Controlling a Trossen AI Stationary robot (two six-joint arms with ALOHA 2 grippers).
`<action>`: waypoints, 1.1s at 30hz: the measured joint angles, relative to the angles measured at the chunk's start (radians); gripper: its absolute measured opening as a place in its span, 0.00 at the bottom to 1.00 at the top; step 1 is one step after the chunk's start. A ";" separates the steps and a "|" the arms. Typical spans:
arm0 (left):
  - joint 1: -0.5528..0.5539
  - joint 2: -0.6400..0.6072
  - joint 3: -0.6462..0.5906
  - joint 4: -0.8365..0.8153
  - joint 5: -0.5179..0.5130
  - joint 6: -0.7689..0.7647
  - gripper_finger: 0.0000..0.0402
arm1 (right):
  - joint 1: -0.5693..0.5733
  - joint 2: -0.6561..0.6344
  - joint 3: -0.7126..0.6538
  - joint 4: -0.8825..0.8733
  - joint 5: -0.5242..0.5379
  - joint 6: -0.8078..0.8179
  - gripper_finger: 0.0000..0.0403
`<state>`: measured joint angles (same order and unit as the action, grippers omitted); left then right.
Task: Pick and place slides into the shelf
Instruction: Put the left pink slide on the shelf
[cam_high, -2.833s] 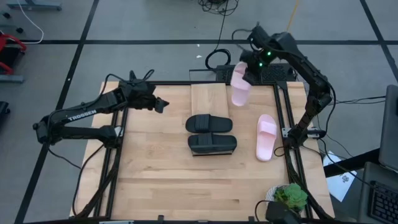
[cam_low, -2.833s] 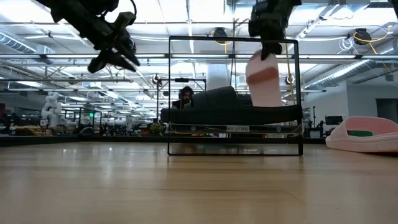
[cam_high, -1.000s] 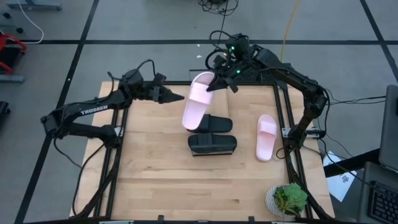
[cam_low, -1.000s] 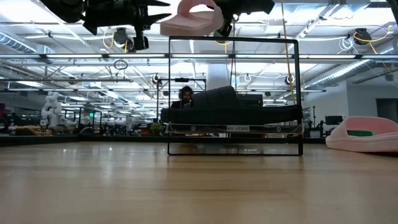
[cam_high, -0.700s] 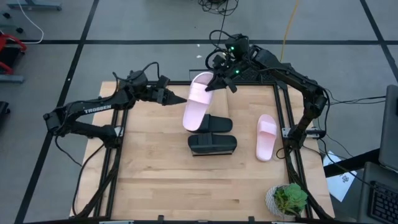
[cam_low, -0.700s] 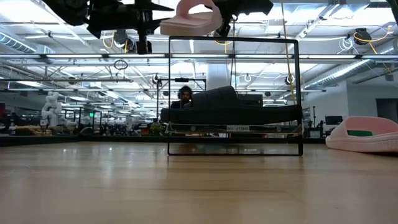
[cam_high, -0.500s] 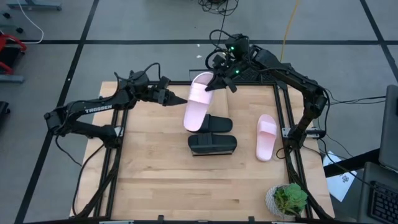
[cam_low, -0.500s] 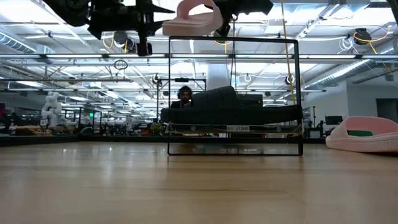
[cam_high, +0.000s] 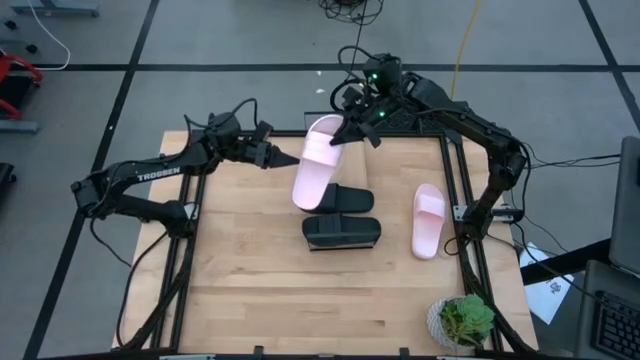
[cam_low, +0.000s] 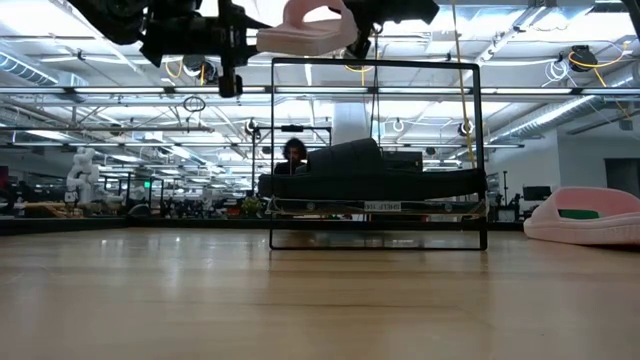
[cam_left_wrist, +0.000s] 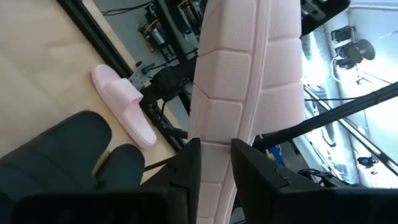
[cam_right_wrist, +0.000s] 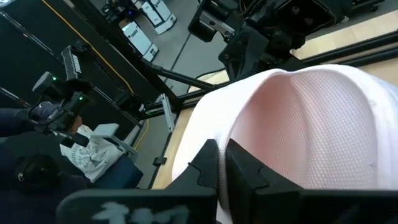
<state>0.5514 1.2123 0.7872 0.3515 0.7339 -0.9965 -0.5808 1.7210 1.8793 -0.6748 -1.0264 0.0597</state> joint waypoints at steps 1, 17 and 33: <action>0.000 0.000 0.000 0.003 0.000 -0.003 0.21 | 0.000 0.000 0.000 0.001 0.000 0.000 0.00; -0.010 -0.001 0.000 0.026 -0.162 0.026 0.21 | 0.000 0.000 0.000 0.003 0.004 0.006 0.00; -0.015 -0.001 0.000 0.074 -0.162 0.000 0.25 | -0.002 -0.001 0.001 0.006 0.000 0.000 0.00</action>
<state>0.5362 1.2116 0.7872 0.4258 0.5724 -0.9960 -0.5827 1.7202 1.8801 -0.6688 -1.0267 0.0593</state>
